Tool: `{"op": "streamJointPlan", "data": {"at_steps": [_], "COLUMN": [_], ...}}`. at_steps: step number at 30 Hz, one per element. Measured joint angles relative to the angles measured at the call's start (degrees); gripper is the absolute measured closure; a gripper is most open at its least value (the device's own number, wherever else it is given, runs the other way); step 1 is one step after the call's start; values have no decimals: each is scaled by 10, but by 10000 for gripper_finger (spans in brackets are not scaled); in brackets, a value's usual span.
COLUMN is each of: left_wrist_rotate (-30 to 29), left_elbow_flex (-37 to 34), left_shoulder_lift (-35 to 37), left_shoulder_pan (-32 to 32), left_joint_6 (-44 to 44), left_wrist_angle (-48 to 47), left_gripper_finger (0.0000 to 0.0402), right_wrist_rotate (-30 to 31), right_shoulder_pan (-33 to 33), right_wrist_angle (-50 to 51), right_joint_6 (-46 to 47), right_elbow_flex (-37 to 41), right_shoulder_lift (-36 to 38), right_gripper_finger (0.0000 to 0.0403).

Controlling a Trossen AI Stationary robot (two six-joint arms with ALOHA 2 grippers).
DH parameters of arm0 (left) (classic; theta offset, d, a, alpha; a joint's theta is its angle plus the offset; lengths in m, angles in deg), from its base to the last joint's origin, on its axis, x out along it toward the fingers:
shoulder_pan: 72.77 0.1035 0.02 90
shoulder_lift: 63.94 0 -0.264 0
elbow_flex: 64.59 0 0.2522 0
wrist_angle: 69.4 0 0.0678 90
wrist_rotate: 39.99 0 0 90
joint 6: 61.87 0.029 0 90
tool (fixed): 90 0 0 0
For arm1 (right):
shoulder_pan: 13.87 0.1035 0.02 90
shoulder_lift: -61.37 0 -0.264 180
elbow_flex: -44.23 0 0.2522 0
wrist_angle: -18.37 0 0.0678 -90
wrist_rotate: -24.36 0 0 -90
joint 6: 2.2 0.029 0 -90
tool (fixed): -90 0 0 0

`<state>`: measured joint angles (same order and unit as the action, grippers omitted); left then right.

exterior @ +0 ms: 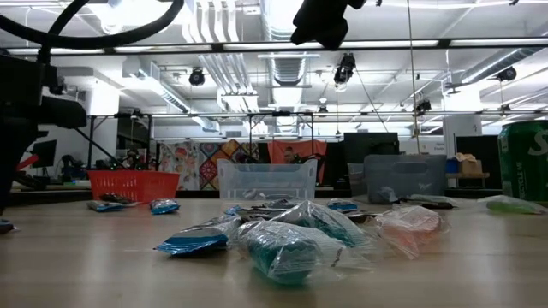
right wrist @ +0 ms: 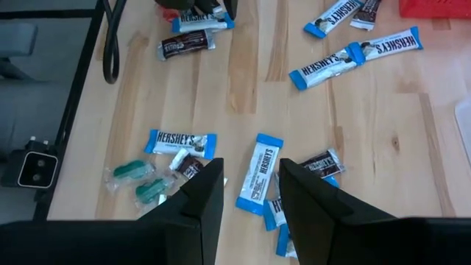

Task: Sort candy
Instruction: Put the white chocolate bar into the black bin

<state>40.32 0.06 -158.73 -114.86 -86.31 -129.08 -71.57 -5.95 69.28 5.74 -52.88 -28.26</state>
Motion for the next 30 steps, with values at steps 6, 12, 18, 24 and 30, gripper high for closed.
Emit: {"op": "streamJointPlan", "data": {"at_steps": [6, 12, 18, 24, 30], "left_wrist_rotate": [-3, -13, -25, -45, -45], "left_elbow_flex": [0, 0, 0, 0, 15], "left_shoulder_lift": [-5, -5, -6, -1, 18], "left_shoulder_pan": [0, 0, 0, 0, 0], "left_joint_6": [1, 0, -12, -58, -97], "left_wrist_angle": [14, 22, 29, -1, -41], "left_gripper_finger": [241, 257, 314, 390, 386], "right_wrist_rotate": [1, 1, 7, 15, 16], "right_shoulder_pan": [6, 15, 29, 39, 38], "right_wrist_angle": [0, 0, -8, -76, -92], "right_joint_6": [0, 0, 0, 19, 56], "right_elbow_flex": [0, 0, 14, 76, 119], "right_shoulder_lift": [0, 0, 0, -1, -1], "right_gripper_finger": [282, 282, 282, 282, 282]}}
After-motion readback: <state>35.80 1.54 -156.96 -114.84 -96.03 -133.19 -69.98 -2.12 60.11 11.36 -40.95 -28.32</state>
